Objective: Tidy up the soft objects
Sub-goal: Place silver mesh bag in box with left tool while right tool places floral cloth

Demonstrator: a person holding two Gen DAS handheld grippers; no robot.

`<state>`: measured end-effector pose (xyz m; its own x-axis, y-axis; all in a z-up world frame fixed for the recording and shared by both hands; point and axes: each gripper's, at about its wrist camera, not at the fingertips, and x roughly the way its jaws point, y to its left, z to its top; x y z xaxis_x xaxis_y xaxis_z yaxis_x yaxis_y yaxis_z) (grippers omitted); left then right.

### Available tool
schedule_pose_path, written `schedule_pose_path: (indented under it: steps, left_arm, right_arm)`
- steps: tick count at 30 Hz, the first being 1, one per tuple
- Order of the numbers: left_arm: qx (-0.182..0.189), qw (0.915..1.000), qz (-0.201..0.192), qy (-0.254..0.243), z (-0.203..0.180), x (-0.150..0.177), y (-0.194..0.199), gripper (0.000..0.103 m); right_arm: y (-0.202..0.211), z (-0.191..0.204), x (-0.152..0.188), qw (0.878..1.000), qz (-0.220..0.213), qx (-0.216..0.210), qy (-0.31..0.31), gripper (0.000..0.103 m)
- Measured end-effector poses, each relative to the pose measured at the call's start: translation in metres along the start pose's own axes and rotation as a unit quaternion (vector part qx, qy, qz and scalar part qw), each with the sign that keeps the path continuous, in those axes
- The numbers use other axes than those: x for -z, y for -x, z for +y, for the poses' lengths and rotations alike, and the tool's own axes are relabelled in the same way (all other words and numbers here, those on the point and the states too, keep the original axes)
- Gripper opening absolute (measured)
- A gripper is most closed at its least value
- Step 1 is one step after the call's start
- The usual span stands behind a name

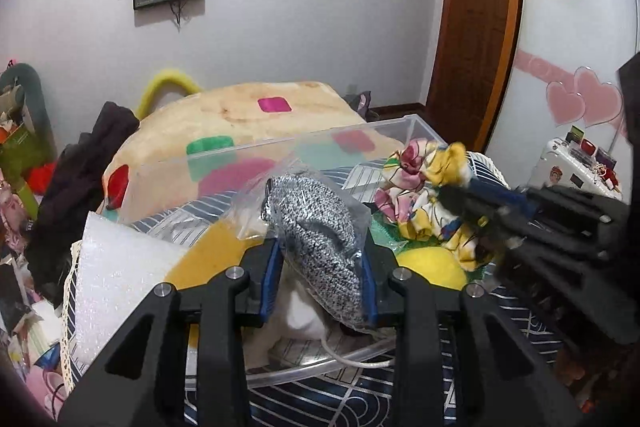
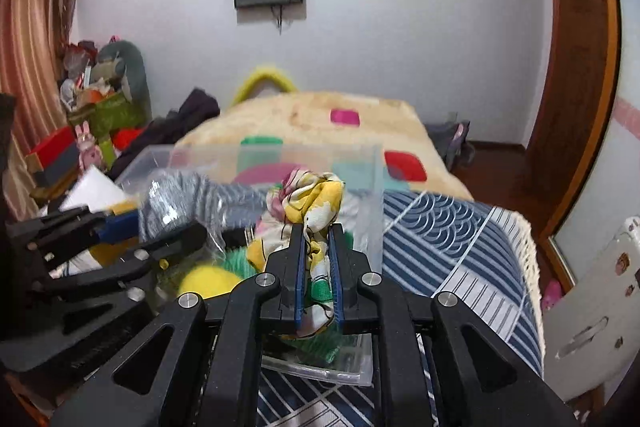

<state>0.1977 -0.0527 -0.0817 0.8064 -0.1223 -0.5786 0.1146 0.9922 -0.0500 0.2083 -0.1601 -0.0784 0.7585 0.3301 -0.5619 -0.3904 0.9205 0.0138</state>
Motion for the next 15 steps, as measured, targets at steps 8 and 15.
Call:
schedule_pose_path:
  steps: [8,15]
  left_arm:
    - [0.016,0.9997,-0.015,-0.004,0.0,0.004,0.014,0.055]
    - [0.032,0.9985,-0.038,0.022,0.01,0.001,0.049,0.061]
  right_arm:
    - [0.021,-0.008,0.0,1.0,-0.004,-0.006,-0.007,0.027]
    - [0.057,-0.002,-0.013,0.998,-0.054,-0.01,-0.002,0.042]
